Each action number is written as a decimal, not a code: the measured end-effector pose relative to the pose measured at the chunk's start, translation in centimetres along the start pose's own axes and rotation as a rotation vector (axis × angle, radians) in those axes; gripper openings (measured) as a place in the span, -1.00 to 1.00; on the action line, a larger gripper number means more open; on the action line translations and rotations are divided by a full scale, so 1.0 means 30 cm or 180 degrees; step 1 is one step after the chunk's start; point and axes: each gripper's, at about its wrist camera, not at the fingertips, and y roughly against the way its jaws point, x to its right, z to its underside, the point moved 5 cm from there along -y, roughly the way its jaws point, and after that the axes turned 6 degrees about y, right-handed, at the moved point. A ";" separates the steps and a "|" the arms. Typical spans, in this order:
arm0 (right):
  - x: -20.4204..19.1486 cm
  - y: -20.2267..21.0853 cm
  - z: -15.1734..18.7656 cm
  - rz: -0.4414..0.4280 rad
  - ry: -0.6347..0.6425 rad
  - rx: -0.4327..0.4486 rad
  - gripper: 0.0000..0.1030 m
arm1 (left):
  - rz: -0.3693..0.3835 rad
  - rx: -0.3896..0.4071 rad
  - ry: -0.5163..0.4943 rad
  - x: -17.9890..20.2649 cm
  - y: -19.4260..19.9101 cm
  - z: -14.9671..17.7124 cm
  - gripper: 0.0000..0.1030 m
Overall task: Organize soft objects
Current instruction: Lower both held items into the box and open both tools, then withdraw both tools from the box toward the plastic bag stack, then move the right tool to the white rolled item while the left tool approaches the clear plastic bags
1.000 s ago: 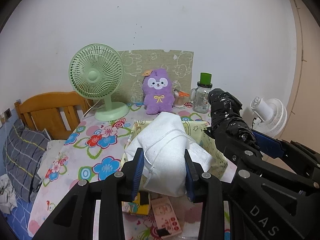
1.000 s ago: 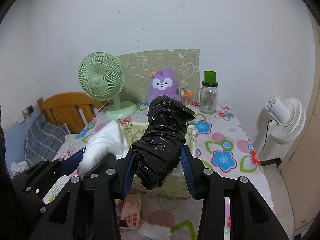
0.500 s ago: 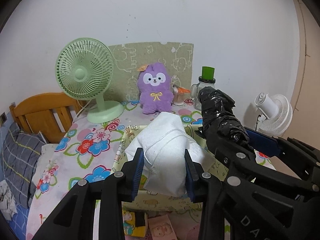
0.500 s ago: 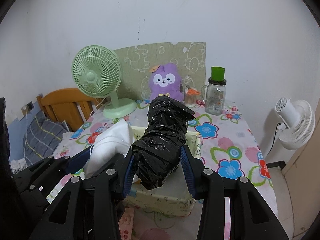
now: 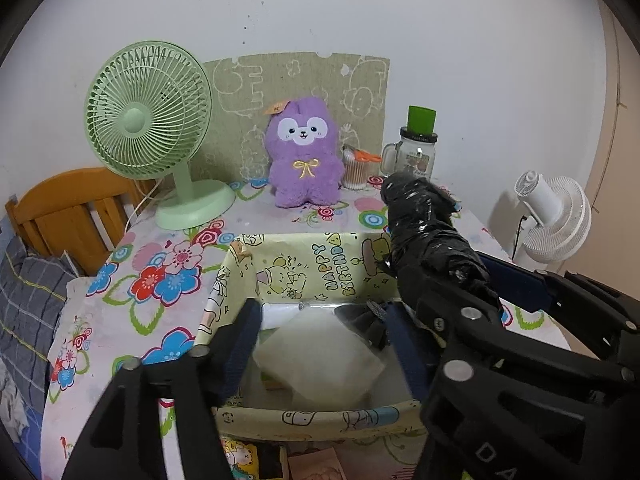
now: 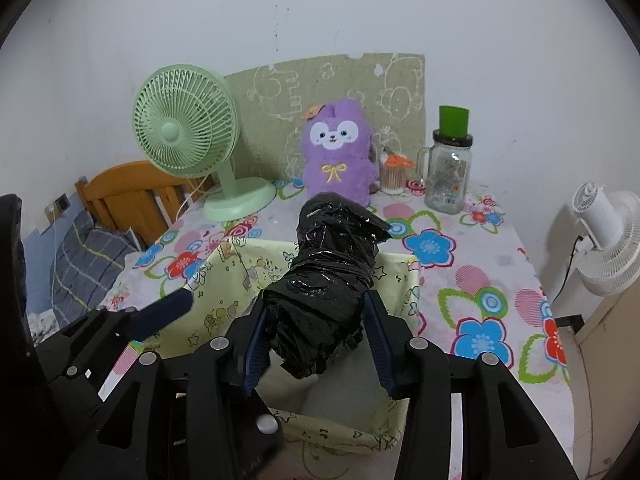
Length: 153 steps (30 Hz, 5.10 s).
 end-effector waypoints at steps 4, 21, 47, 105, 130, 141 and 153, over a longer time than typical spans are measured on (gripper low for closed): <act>0.002 -0.022 0.001 -0.0023 0.0017 -0.0034 0.40 | -0.0027 -0.0022 0.0018 -0.008 -0.011 0.003 0.73; -0.037 0.065 0.017 0.0002 0.0036 0.0053 0.73 | 0.0011 0.0038 0.0024 -0.025 0.077 0.028 0.90; -0.114 0.330 0.122 0.0120 0.0064 0.0261 0.87 | 0.0063 0.0262 0.0007 -0.003 0.326 0.137 0.91; -0.012 0.333 0.614 0.0222 -0.0015 -0.0104 0.99 | 0.0363 -0.0130 -0.0102 0.154 0.273 0.595 0.99; 0.028 0.214 0.655 0.0210 -0.0153 -0.0366 0.99 | 0.0106 -0.0194 -0.0209 0.137 0.178 0.620 0.99; -0.023 0.171 0.630 0.0177 -0.0030 -0.0404 0.99 | 0.0137 -0.0293 -0.0128 0.100 0.147 0.614 0.99; -0.057 0.134 0.616 0.0069 0.0044 -0.0419 0.99 | 0.0188 -0.0320 -0.0020 0.052 0.139 0.608 0.93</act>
